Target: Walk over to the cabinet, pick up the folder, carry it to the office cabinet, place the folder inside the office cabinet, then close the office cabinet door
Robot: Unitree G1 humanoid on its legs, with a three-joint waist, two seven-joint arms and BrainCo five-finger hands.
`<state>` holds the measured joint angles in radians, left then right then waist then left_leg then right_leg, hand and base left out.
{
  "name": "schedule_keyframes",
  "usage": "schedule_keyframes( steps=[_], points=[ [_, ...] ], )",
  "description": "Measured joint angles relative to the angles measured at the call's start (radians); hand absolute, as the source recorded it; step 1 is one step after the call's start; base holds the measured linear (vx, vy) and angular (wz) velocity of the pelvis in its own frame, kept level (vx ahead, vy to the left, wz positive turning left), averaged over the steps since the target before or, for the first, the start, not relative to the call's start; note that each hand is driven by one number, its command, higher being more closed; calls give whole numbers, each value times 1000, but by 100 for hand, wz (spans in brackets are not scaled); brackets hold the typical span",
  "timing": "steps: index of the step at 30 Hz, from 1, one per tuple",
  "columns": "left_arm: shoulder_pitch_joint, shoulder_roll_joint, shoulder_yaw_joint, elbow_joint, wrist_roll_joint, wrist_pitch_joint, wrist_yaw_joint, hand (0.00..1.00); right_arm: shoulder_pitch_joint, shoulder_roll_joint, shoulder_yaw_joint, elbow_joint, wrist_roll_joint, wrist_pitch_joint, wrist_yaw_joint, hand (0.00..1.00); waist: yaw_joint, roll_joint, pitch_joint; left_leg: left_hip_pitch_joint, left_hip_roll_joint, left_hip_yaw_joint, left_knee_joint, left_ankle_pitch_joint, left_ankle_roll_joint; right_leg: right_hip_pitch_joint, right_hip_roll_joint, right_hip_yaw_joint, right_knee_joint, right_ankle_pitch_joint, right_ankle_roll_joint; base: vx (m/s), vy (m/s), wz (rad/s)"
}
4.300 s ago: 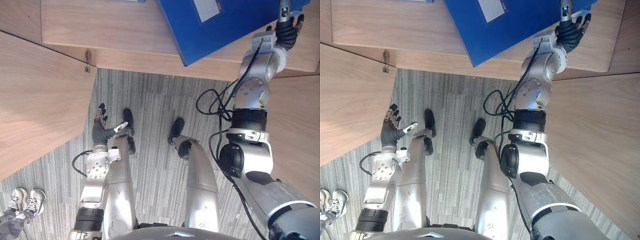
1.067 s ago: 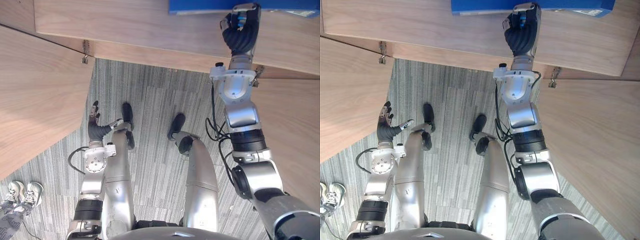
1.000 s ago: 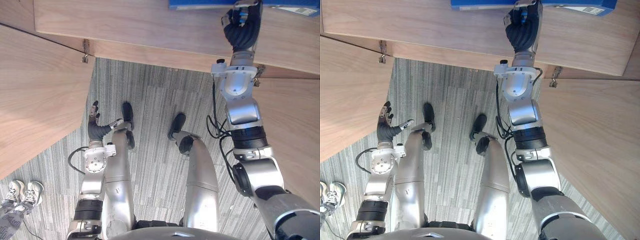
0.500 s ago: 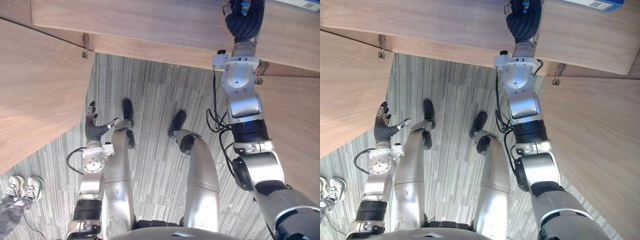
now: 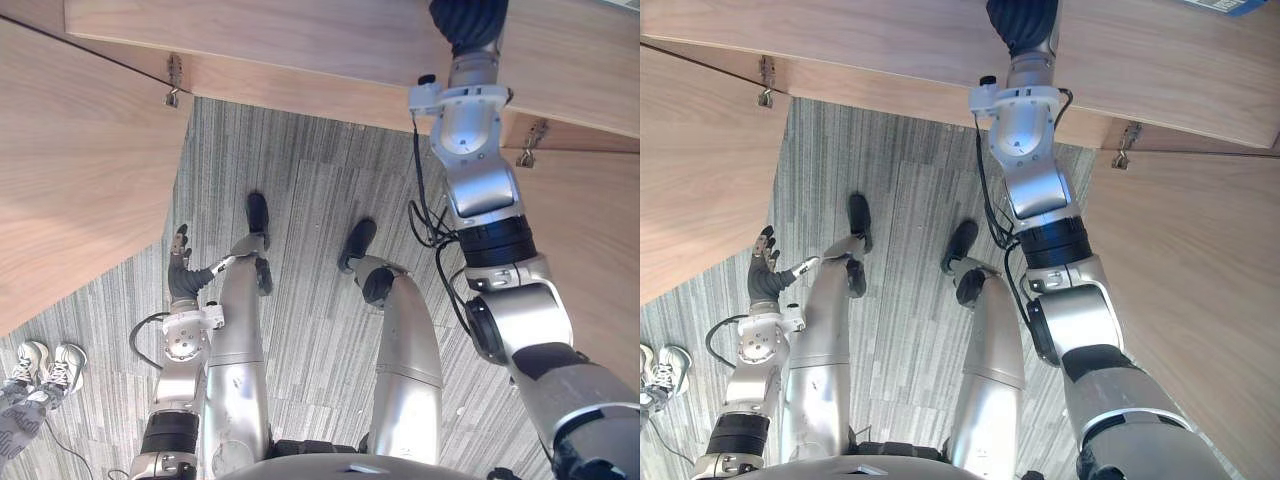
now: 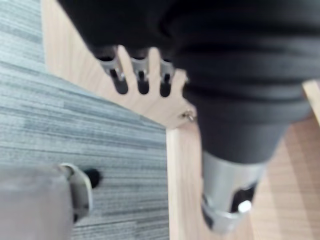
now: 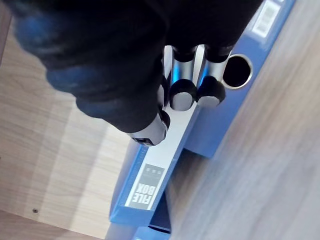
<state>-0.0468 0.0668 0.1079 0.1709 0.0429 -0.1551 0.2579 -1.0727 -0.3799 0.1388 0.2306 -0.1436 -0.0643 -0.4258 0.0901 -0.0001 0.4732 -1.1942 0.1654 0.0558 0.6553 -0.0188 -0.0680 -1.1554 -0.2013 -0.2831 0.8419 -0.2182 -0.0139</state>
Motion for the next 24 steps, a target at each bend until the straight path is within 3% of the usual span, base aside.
schedule_keyframes(
  steps=[9,15,24],
  points=[
    [-1,3,-2,1,-6,-4,4,0,-87,0,-6,31,89,-10,-4,100,11,0,0,-22,-9,-2,-11,17,-1,-28,-9,-3,11,-1,-2,-9,-6,3],
    [-3,2,-3,1,-42,-6,19,0,-97,5,-59,73,258,-28,-7,100,14,0,0,-22,-9,-2,-13,23,0,-28,-9,-4,9,-1,-2,-24,-6,-1],
    [-11,2,-2,-1,-41,-4,20,0,-13,-14,-114,30,252,-44,-13,100,12,0,0,-24,0,3,7,26,7,-25,-4,-2,6,15,-15,-22,-2,-2]
  ],
)
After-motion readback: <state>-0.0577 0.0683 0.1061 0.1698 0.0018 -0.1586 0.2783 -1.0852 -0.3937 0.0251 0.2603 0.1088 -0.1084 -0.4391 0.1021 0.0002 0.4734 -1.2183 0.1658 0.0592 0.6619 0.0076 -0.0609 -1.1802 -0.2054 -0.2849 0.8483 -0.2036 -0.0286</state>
